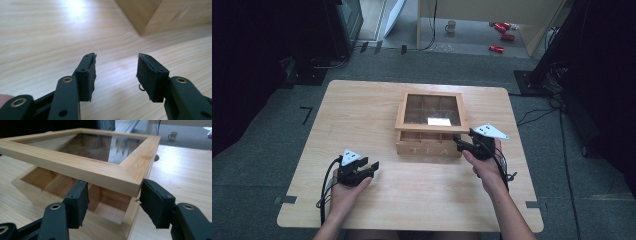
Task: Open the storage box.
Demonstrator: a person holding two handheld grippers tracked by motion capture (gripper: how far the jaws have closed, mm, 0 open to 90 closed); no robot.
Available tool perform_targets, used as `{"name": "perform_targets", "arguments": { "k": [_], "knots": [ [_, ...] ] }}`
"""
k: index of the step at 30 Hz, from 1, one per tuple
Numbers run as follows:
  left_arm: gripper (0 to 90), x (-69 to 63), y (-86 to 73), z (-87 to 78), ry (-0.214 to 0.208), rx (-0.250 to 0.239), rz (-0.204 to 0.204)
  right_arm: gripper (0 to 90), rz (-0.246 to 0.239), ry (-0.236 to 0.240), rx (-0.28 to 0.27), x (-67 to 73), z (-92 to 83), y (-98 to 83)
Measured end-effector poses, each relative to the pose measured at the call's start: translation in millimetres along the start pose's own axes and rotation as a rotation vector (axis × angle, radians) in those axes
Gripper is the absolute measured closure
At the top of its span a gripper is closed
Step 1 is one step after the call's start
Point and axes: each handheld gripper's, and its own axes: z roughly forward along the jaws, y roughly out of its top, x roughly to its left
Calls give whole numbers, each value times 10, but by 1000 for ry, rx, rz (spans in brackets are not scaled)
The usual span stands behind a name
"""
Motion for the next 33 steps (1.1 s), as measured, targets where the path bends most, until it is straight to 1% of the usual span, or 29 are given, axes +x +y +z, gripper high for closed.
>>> {"name": "perform_targets", "arguments": {
  "k": [2,3,6,8,9,11,12,14,16,18,19,20,21,22,24,25,26,27,30,33],
  "knots": [
    [490,30,-49,-27,11,0,5,402,22,6,-12,-12,-15,78],
    [489,45,-81,-43,16,4,8,398,29,1,-17,-13,-21,116],
    [478,42,-116,-50,13,1,9,397,-4,-16,-29,-5,-37,243],
    [474,24,-121,-47,18,5,34,397,-15,-21,-35,-5,-42,308],
    [471,7,-125,-36,21,7,39,397,-20,-26,-40,-4,-44,344],
    [459,-33,-142,0,26,26,65,397,-23,-31,-48,-4,-43,448],
    [455,-33,-142,0,26,26,65,397,-23,-31,-48,-4,-43,448],
    [448,-66,-148,10,37,33,89,396,-23,-33,-55,-12,-34,514],
    [443,-86,-152,10,41,38,100,395,-25,-33,-61,-24,-21,579],
    [423,-99,-157,11,41,39,108,393,-24,-36,-69,-40,1,642],
    [392,-110,-160,11,42,41,114,393,-21,-42,-77,-52,30,708],
    [392,-116,-162,12,44,44,120,393,-21,-42,-77,-52,30,708],
    [373,-125,-163,16,45,46,126,392,-21,-43,-82,-55,43,734],
    [339,-126,-163,15,44,51,132,391,-23,-49,-91,-72,77,813],
    [333,-119,-163,13,39,51,128,391,-24,-48,-93,-80,88,839],
    [315,-102,-162,11,29,49,117,390,-28,-48,-104,-104,122,913],
    [311,-102,-162,11,29,49,117,390,-28,-48,-104,-104,122,913],
    [308,-91,-160,7,25,49,110,390,-26,-42,-113,-131,147,977],
    [305,-96,-161,7,31,50,109,389,-29,-37,-125,-156,173,1031],
    [305,-111,-162,12,40,53,120,388,-30,-28,-145,-197,214,1100]
  ]
}}
